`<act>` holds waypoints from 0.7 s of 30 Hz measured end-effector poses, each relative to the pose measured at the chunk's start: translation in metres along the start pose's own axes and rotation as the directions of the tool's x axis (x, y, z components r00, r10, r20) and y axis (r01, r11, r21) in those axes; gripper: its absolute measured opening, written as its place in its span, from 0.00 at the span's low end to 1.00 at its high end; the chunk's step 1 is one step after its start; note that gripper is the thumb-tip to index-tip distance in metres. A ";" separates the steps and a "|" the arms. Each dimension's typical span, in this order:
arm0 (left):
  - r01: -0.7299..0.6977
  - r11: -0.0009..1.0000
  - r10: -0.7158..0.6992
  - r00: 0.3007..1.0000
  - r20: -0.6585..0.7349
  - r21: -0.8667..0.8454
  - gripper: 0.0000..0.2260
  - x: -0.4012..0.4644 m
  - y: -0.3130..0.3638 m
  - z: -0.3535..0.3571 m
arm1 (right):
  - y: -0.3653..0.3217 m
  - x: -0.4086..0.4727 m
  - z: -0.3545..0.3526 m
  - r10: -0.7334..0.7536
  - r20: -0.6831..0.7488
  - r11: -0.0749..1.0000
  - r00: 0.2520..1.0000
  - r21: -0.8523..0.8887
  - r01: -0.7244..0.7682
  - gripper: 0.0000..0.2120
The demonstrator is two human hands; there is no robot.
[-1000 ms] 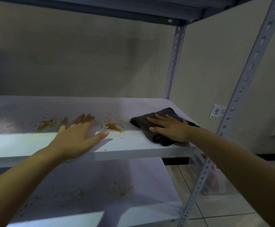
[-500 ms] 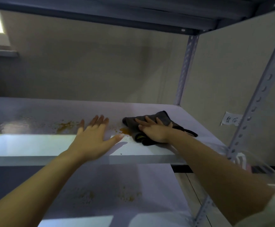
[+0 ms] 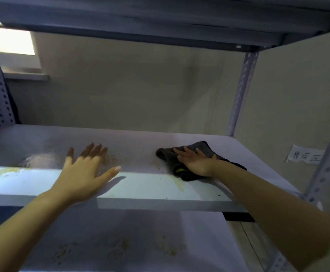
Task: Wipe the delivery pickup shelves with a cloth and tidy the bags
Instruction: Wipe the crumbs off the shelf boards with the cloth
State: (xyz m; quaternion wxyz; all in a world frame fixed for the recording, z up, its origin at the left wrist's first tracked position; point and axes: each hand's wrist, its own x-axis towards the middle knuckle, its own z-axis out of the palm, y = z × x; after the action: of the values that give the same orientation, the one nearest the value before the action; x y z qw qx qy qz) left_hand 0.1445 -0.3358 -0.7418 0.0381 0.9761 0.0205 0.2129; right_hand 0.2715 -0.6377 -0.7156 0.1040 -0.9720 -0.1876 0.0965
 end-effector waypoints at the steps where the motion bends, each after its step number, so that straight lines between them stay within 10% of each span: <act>1: 0.002 1.000 -0.002 1.000 -0.002 -0.014 0.52 0.000 -0.001 0.001 | -0.003 0.013 -0.003 0.001 -0.012 1.000 1.000 0.006 -0.001 0.30; 14: 0.023 0.997 -0.022 1.000 0.009 -0.078 0.48 0.005 -0.011 0.010 | -0.051 0.010 -0.006 -0.228 0.155 0.970 0.961 -0.050 0.238 0.23; 21: 0.037 0.996 -0.033 0.998 0.058 -0.078 0.49 0.006 -0.008 0.006 | 0.008 -0.066 -0.012 -0.115 0.131 0.983 0.985 -0.130 0.132 0.23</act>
State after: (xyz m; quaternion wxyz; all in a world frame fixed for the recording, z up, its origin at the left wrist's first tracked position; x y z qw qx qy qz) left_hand 0.1517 -0.3282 -0.7454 0.0810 0.9790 0.0280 0.1849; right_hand 0.2171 -0.6722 -0.6964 0.0306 -0.9555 -0.2598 0.1363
